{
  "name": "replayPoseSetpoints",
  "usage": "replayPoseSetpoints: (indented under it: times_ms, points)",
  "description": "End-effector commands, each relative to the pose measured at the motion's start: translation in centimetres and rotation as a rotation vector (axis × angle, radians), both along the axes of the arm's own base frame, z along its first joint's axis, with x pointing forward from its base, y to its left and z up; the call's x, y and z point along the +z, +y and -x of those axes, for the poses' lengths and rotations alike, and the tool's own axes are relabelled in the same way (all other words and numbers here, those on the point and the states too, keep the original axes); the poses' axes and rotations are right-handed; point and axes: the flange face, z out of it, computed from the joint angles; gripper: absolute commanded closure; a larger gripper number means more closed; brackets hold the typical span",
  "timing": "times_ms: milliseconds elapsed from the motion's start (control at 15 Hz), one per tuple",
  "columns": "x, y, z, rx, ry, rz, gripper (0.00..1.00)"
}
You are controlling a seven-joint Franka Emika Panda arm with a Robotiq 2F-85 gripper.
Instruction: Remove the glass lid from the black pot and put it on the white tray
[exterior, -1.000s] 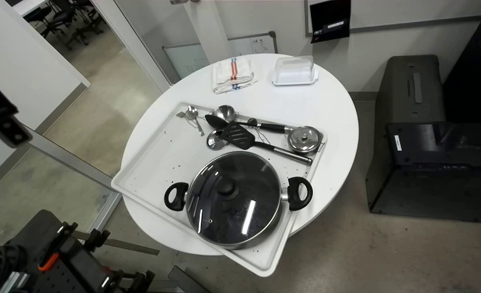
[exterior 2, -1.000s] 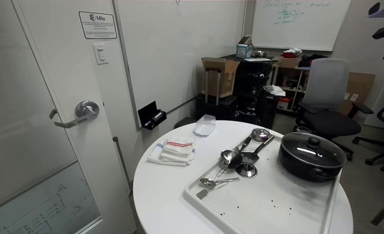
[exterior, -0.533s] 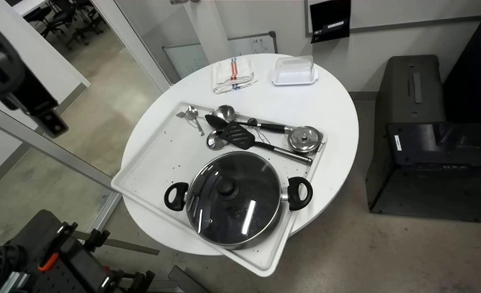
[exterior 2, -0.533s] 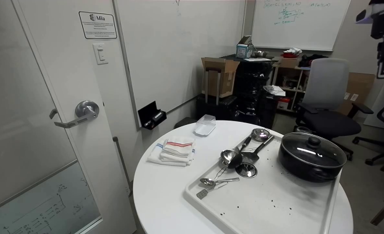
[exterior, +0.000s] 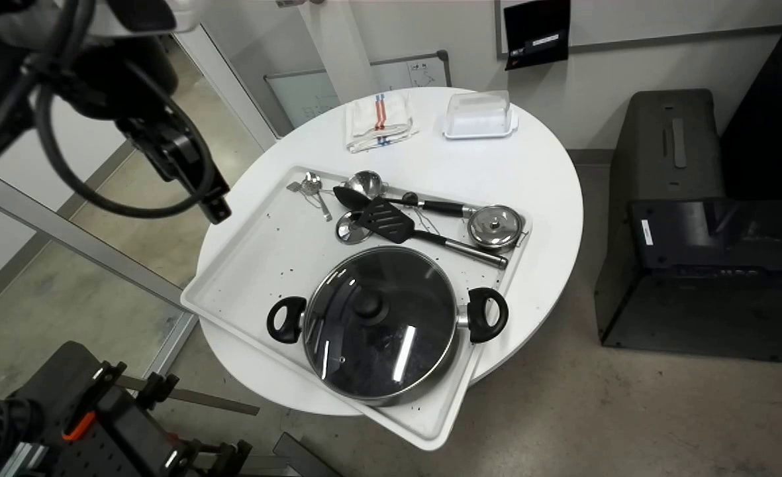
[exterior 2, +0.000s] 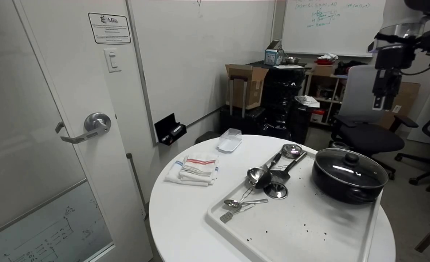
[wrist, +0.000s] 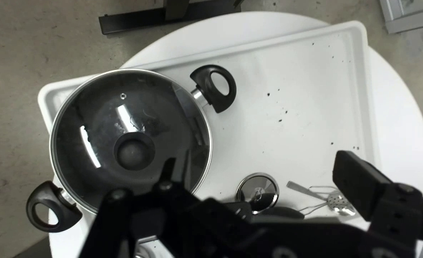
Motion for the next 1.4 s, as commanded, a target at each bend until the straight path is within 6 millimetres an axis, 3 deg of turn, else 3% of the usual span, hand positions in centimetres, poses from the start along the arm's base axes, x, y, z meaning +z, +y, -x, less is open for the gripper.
replayPoseSetpoints:
  times_ms: [0,267,600,1000,1333]
  points:
    - [-3.9,-0.5,-2.7,-0.118,-0.062,0.057,0.0]
    - [-8.5,-1.6,-4.0,-0.246,-0.119,0.153,0.0]
    - [-13.0,-3.8,-4.1,-0.398,-0.181,0.25,0.0]
    - [-17.3,-5.2,-2.6,-0.485,-0.155,0.333,0.0]
    - [-20.0,-5.2,-1.7,-0.506,-0.101,0.362,0.0]
